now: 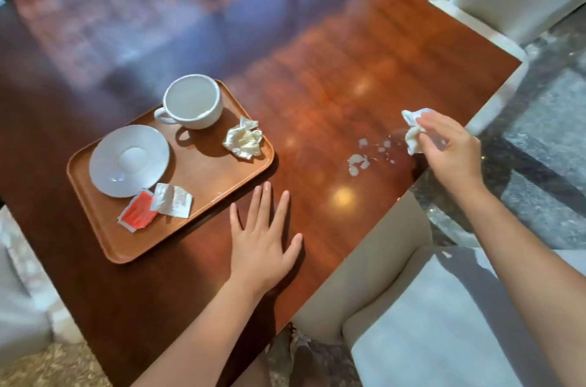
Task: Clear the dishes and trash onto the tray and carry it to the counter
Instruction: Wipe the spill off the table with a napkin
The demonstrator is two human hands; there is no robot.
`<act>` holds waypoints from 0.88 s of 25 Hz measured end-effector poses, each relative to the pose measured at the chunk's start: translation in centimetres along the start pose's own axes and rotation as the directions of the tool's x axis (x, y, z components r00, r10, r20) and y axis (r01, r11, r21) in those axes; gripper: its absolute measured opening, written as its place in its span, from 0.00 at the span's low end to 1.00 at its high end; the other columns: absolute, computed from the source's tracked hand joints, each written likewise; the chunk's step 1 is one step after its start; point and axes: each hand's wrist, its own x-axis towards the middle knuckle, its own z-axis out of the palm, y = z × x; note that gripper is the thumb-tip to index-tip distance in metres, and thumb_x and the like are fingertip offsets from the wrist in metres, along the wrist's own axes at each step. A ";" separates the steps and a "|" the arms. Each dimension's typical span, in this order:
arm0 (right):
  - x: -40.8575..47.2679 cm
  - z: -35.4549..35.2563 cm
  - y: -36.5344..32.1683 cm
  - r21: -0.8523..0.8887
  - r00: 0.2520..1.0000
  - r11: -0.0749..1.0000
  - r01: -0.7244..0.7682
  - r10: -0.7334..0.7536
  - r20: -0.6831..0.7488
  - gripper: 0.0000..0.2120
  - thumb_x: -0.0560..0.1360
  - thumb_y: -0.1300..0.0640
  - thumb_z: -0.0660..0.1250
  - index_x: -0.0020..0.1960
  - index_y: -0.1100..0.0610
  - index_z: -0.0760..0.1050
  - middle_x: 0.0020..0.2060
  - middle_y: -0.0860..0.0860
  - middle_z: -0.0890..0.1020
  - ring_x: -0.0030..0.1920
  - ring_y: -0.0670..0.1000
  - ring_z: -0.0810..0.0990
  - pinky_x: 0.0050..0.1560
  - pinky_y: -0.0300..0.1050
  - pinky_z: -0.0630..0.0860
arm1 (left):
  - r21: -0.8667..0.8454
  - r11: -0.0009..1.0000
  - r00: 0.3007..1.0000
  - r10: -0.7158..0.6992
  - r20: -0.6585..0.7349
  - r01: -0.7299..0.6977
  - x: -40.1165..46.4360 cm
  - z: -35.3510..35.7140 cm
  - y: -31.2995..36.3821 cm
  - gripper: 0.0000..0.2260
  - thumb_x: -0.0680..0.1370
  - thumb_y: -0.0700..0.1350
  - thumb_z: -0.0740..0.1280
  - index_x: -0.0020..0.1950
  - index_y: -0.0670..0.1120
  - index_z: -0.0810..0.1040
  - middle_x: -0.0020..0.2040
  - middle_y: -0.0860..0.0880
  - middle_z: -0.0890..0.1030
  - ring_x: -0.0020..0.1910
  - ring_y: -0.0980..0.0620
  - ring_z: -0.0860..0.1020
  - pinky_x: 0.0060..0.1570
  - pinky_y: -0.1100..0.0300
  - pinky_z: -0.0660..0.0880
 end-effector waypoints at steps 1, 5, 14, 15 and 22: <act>0.4 0.5 1.2 -0.048 0.998 0.999 -0.001 0.004 0.066 0.14 0.73 0.70 0.63 0.57 0.64 0.78 0.61 0.60 0.78 0.65 0.55 0.73 0.69 0.41 0.64 | 0.007 1.000 1.000 -0.005 0.001 0.005 0.0 0.1 0.0 0.32 0.74 0.62 0.55 0.76 0.53 0.52 0.78 0.45 0.52 0.77 0.49 0.47 0.70 0.37 0.46; 0.8 2.2 3.2 -0.252 0.987 0.964 0.080 -0.041 0.155 0.21 0.76 0.61 0.53 0.68 0.60 0.68 0.70 0.58 0.69 0.73 0.55 0.61 0.73 0.56 0.52 | 0.022 1.000 1.000 -0.021 0.009 0.021 0.0 0.3 -0.2 0.32 0.75 0.63 0.54 0.76 0.54 0.50 0.78 0.47 0.50 0.77 0.50 0.45 0.71 0.38 0.45; 2.4 5.2 4.5 -0.519 0.937 0.851 0.076 0.116 0.329 0.26 0.80 0.51 0.44 0.75 0.59 0.43 0.77 0.56 0.46 0.76 0.51 0.43 0.75 0.53 0.42 | 0.043 0.998 0.999 -0.042 0.022 0.041 0.1 -0.3 0.1 0.31 0.75 0.63 0.52 0.76 0.55 0.50 0.78 0.47 0.50 0.77 0.50 0.45 0.72 0.37 0.45; 2.4 5.2 4.3 -0.522 0.927 0.841 0.141 0.072 0.367 0.26 0.80 0.52 0.44 0.75 0.58 0.43 0.77 0.56 0.47 0.76 0.51 0.43 0.74 0.53 0.42 | 0.040 0.998 0.999 -0.043 0.022 0.042 0.1 -0.3 0.2 0.31 0.75 0.63 0.52 0.76 0.55 0.50 0.78 0.47 0.50 0.77 0.49 0.45 0.72 0.37 0.46; 0.1 7.2 0.3 -0.332 0.726 0.748 0.575 -0.279 0.629 0.25 0.81 0.52 0.46 0.75 0.54 0.44 0.77 0.53 0.50 0.76 0.50 0.46 0.74 0.54 0.41 | 0.043 0.998 0.999 -0.042 0.017 0.041 0.1 -0.2 0.2 0.31 0.75 0.64 0.51 0.76 0.56 0.50 0.78 0.47 0.50 0.77 0.50 0.45 0.72 0.38 0.44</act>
